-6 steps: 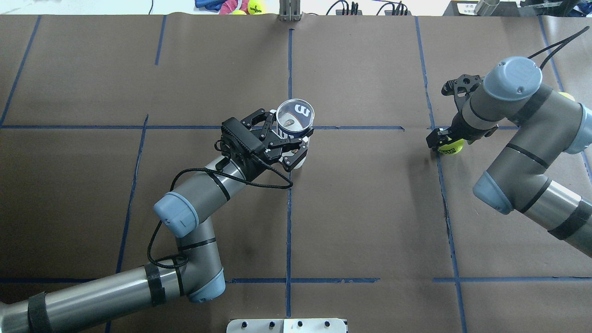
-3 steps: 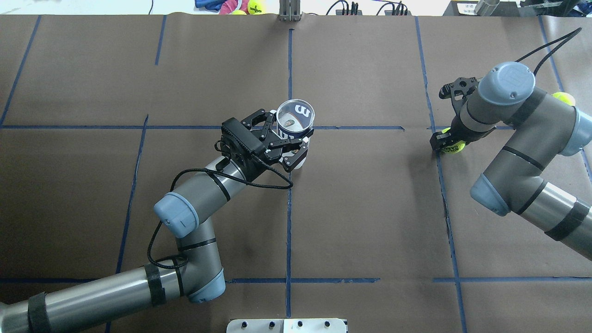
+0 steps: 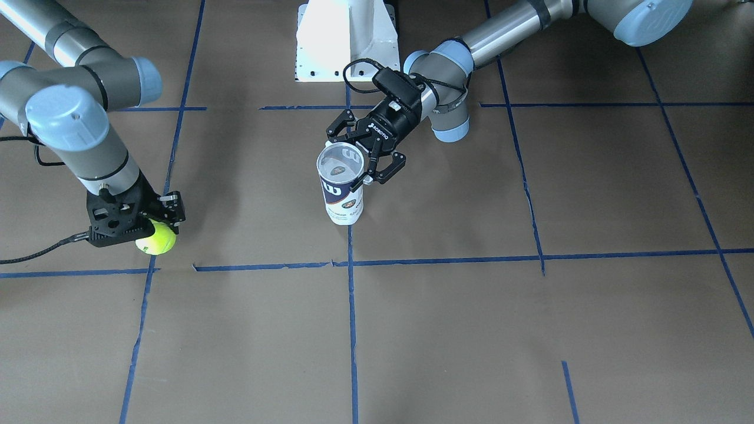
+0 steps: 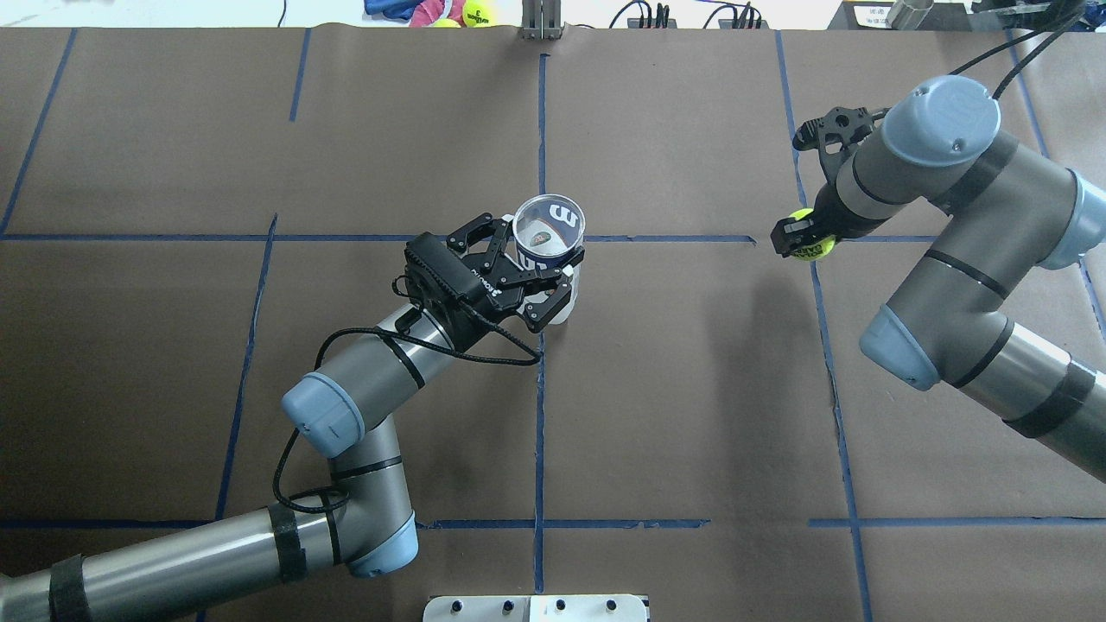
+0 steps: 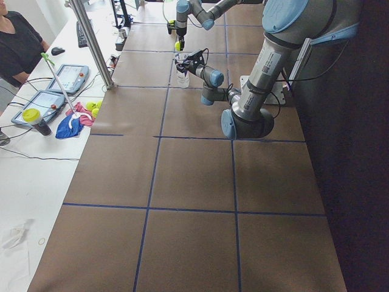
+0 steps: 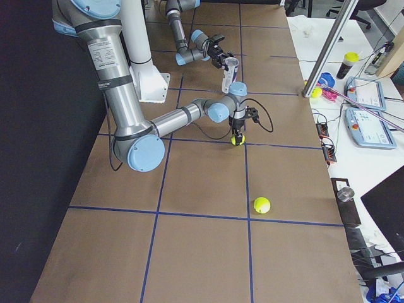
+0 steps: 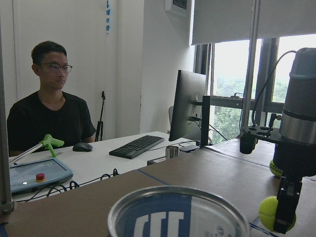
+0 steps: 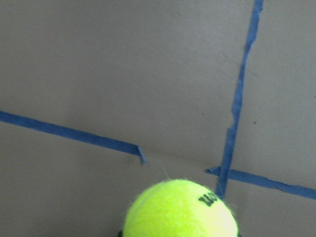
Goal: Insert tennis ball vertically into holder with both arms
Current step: 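Carry the ball with the right gripper over the can's opening, then lower the ball into the can and open the right gripper, then move the right gripper to the second tennis ball and grasp it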
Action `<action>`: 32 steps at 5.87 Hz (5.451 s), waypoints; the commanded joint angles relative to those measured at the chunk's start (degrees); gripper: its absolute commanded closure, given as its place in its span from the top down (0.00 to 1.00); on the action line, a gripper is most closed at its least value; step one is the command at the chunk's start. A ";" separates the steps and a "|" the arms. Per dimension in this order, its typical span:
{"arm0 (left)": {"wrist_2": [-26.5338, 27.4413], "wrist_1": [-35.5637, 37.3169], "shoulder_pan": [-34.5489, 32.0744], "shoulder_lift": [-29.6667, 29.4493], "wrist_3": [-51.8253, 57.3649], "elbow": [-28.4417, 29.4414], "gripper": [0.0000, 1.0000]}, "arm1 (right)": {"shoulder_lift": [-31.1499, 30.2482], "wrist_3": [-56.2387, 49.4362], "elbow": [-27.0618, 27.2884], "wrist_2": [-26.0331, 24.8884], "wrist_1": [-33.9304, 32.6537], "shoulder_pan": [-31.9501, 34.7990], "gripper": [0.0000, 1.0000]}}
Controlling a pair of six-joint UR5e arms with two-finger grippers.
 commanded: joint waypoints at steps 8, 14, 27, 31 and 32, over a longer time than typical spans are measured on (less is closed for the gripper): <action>0.64 -0.83 1.31 0.92 -0.02 0.63 0.81 | 20.30 33.48 10.30 -5.38 -4.19 -12.48 0.28; 0.64 -0.83 1.66 0.92 -0.02 0.63 0.81 | 22.75 34.18 5.83 -8.81 -4.37 -13.98 0.82; 0.64 -0.75 2.19 0.83 0.07 0.45 0.86 | 0.69 -34.28 -34.53 9.74 15.38 25.04 0.99; 0.64 -0.75 2.19 0.92 0.24 0.45 0.86 | -1.06 -38.77 -37.50 2.28 15.93 23.91 0.99; 0.64 -0.75 2.19 0.84 0.24 0.45 0.86 | -0.98 -38.68 -38.56 2.26 16.02 23.46 0.99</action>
